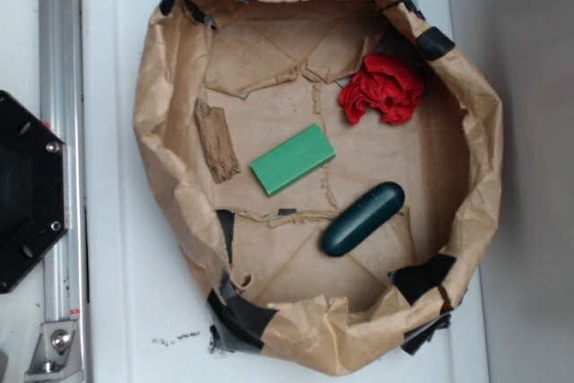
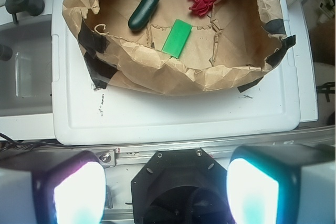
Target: Grab the plastic pickle.
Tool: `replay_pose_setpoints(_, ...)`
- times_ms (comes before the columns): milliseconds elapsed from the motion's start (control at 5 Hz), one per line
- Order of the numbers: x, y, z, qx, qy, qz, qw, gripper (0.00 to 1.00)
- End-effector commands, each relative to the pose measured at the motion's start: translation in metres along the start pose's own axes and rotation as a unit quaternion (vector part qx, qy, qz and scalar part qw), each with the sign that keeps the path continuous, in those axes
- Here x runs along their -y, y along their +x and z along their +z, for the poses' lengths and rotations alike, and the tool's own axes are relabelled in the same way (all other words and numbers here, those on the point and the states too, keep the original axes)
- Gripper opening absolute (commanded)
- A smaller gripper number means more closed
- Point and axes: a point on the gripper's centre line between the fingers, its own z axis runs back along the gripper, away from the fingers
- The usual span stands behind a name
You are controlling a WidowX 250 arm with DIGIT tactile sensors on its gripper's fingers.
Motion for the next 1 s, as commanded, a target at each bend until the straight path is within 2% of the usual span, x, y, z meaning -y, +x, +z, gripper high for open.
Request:
replay_pose_setpoints(0, 0.0, 0.0, 0.0, 0.0, 0.0, 0.0, 1.0, 1.0)
replay_pose_setpoints(200, -0.019, 0.047, -0.041, 0.009, 0.021, 0.034, 0.999, 1.0)
replay_pose_setpoints(400, -0.022, 0.095, -0.074, 0.03, 0.004, 0.051, 0.998, 1.0)
replay_pose_setpoints(600, -0.02, 0.143, -0.099, 0.059, -0.043, 0.118, 0.99, 1.0)
replay_pose_setpoints(800, -0.018, 0.171, -0.115, 0.063, -0.051, 0.157, 0.984, 1.0)
